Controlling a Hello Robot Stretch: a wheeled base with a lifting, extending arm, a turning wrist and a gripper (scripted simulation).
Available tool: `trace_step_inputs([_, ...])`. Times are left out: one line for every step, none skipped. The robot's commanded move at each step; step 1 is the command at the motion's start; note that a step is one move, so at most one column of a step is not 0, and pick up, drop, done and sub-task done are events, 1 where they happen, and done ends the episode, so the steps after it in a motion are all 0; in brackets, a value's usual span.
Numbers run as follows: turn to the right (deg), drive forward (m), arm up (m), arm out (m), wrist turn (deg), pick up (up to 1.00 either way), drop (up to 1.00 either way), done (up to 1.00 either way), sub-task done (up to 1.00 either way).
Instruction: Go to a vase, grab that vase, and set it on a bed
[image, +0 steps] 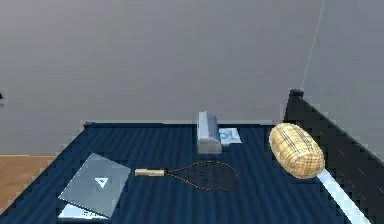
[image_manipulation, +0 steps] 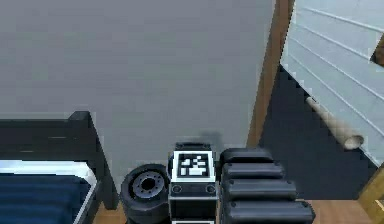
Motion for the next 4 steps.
trace_step_inputs([-33.0,0.00,0.00,0.00,0.0,0.00,0.00,0.00,0.00])
trace_step_inputs([42.0,0.00,0.00,0.00,0.0,0.00,0.00,0.00,0.00])
trace_step_inputs([0.0,0.30,0.00,0.00,0.0,0.00,0.00,0.00,0.00])
trace_step_inputs([-3.0,0.00,0.00,0.00,0.0,0.00,0.00,0.00,0.00])
